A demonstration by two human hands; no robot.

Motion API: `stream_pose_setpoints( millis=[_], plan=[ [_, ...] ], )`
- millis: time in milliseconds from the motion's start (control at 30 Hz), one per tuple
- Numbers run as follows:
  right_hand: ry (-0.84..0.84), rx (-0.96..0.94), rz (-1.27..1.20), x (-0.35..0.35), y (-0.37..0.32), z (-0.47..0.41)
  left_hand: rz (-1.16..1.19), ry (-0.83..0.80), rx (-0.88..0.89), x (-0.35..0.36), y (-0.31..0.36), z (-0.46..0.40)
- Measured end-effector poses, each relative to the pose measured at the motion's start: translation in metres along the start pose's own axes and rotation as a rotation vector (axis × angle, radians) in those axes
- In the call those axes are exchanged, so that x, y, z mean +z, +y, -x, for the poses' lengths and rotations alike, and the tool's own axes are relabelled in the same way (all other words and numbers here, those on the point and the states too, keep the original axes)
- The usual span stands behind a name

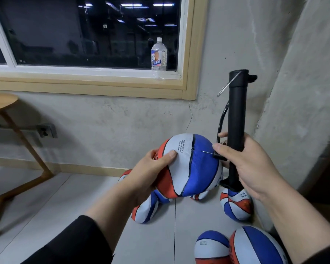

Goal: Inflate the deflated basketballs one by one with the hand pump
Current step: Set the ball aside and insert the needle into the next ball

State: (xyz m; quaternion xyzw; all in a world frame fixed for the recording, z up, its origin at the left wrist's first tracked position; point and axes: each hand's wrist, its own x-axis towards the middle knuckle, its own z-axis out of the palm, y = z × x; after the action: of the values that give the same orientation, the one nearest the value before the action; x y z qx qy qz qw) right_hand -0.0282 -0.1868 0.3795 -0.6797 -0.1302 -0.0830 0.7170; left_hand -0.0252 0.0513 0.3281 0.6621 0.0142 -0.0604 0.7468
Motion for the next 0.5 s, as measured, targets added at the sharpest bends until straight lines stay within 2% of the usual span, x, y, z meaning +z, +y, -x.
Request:
stream_pose_setpoints(
  millis=[200,500],
  plan=[
    [0.004,0.035,0.005,0.004,0.005,0.001,-0.193,0.0,0.154,-0.005,-0.002,0.004],
    [0.048,-0.006,0.046,0.006,0.002,-0.003,-0.36,0.18,0.325,0.008,-0.007,0.005]
  ],
)
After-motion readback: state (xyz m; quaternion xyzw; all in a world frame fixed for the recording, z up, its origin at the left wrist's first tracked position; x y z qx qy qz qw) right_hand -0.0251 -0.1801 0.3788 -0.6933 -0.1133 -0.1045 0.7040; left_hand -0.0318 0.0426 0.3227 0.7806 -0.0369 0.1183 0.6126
